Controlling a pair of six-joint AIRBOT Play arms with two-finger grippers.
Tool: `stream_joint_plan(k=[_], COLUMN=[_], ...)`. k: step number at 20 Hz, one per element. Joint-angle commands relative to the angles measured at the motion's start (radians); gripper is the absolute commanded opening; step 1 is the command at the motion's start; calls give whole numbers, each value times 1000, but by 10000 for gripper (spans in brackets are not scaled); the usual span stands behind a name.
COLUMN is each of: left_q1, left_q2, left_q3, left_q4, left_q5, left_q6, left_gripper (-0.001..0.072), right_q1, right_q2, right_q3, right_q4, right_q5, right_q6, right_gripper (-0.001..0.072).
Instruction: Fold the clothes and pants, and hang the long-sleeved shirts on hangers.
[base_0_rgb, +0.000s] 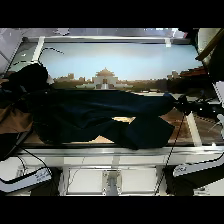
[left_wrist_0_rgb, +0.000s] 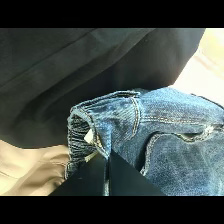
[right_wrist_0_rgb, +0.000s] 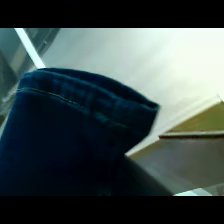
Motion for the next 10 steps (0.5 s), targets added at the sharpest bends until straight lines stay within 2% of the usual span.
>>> stream_joint_plan(k=[1,4,7,10], left_q1=[0,0,0,0], left_q2=[0,0,3,3], left_q3=[1,12,23,24], left_q4=[0,-12,-60,-74], left_q5=[6,42,144,187], left_q6=[0,-33,-86,-94], left_gripper=[22,22,22,21], right_q1=[21,21,21,21], right_q2=[1,48,80,82], right_q3=[56,206,423,572], right_q4=[75,76,71,-28], right_q5=[9,68,98,171], right_q6=[-11,-10,-11,-2], right_gripper=[24,24,24,23])
